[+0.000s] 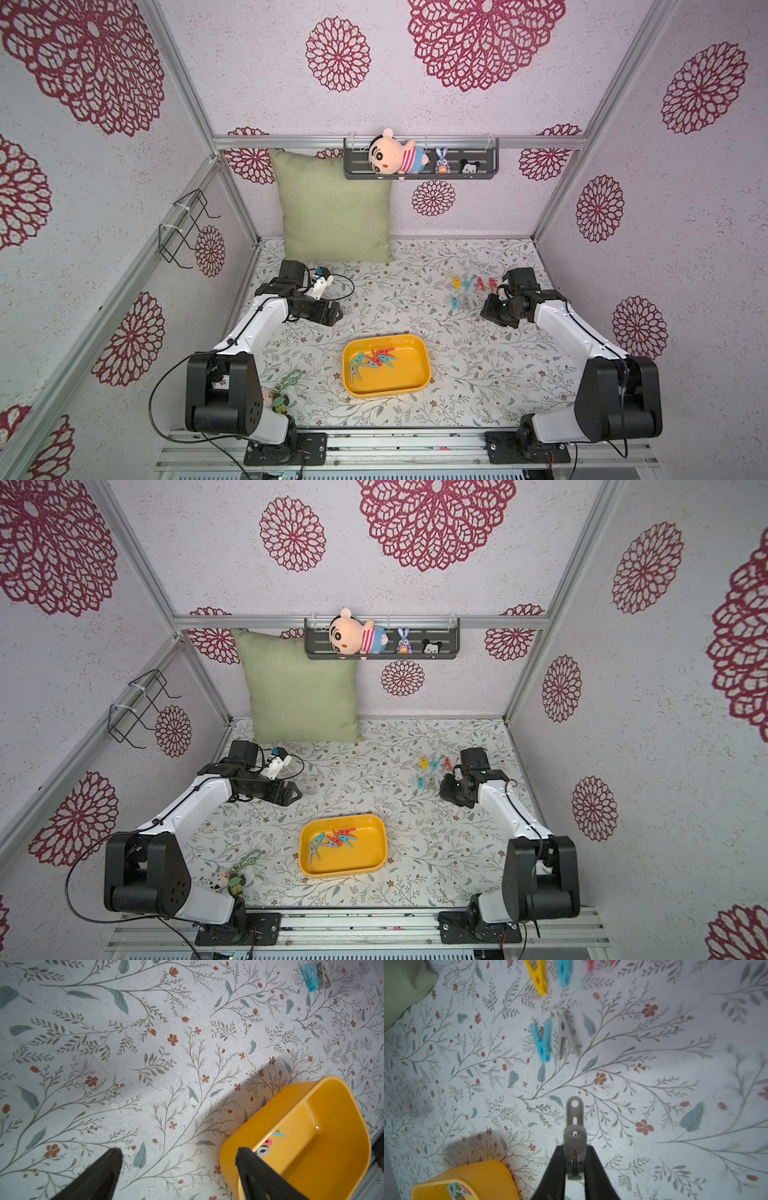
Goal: Take the clothespins out of the storage box
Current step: Place the clothespin at the center of the board.
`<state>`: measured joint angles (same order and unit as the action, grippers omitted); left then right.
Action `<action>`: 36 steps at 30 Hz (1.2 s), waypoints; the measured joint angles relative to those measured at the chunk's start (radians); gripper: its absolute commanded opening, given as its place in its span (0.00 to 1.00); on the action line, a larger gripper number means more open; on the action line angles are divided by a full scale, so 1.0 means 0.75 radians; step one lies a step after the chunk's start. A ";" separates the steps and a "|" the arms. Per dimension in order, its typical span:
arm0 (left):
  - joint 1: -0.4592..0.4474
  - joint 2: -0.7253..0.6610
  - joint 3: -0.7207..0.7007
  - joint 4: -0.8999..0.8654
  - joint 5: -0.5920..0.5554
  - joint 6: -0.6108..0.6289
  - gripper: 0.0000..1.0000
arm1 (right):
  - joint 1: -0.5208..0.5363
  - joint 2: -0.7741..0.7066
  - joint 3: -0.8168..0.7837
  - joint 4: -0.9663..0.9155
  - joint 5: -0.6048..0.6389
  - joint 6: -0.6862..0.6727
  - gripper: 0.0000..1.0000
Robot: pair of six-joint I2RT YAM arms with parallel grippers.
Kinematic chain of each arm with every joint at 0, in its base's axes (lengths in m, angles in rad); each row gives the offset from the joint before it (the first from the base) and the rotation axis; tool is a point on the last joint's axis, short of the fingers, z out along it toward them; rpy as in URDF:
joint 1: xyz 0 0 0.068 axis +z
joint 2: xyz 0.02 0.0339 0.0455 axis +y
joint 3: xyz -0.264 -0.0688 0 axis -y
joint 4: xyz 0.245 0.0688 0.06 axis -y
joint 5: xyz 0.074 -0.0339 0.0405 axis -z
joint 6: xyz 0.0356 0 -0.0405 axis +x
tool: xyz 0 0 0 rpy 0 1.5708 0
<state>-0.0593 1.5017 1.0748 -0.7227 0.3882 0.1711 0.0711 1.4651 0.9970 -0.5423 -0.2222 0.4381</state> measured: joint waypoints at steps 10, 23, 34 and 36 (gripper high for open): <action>0.000 0.000 0.000 -0.001 0.007 0.000 0.94 | -0.114 0.320 0.105 0.073 -0.123 -0.114 0.23; -0.003 0.000 0.000 -0.001 0.008 0.000 0.94 | -0.116 0.507 0.297 0.060 -0.110 -0.235 0.23; -0.003 0.000 0.000 -0.001 0.009 0.000 0.94 | -0.099 0.427 0.293 0.013 0.055 -0.234 0.30; -0.003 0.000 0.000 -0.001 0.009 0.000 0.94 | -0.078 0.398 0.293 0.005 0.087 -0.231 0.31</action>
<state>-0.0612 1.5017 1.0748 -0.7231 0.3946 0.1711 0.0128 1.7638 1.2167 -0.5385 -0.1570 0.2646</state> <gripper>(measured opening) 0.939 0.299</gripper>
